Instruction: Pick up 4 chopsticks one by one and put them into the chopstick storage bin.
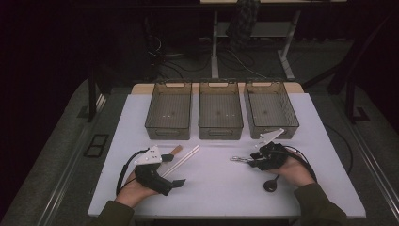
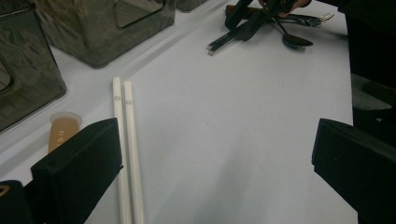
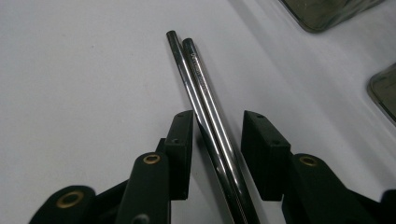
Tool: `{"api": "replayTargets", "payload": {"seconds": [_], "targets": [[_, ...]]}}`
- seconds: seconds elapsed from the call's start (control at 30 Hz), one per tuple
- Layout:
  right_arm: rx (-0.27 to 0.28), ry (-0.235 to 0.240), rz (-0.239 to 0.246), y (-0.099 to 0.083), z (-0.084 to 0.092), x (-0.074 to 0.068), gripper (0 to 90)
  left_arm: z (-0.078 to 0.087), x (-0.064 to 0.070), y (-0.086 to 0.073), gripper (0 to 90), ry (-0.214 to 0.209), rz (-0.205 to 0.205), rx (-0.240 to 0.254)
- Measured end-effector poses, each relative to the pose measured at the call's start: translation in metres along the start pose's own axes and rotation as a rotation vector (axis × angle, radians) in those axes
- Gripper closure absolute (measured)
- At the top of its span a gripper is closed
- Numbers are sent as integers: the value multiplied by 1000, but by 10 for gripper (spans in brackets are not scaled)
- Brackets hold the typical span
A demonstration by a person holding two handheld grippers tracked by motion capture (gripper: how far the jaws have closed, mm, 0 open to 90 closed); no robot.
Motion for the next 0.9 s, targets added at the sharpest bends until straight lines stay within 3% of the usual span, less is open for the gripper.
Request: {"api": "replayTargets", "payload": {"seconds": [0.9], "targets": [[0, -8, 18, -1, 0, 0, 707, -1, 1, 0, 5, -4, -1, -4]]}}
Point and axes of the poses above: each handheld gripper's, and its own axes: z roughly backward along the jaws, y roughly out of its top, x roughly to its right, the point moved 7 cm from there along -z, roughly forward along the jaws, and after that the axes turned 15 degrees about -x, right-handed, at the moved point
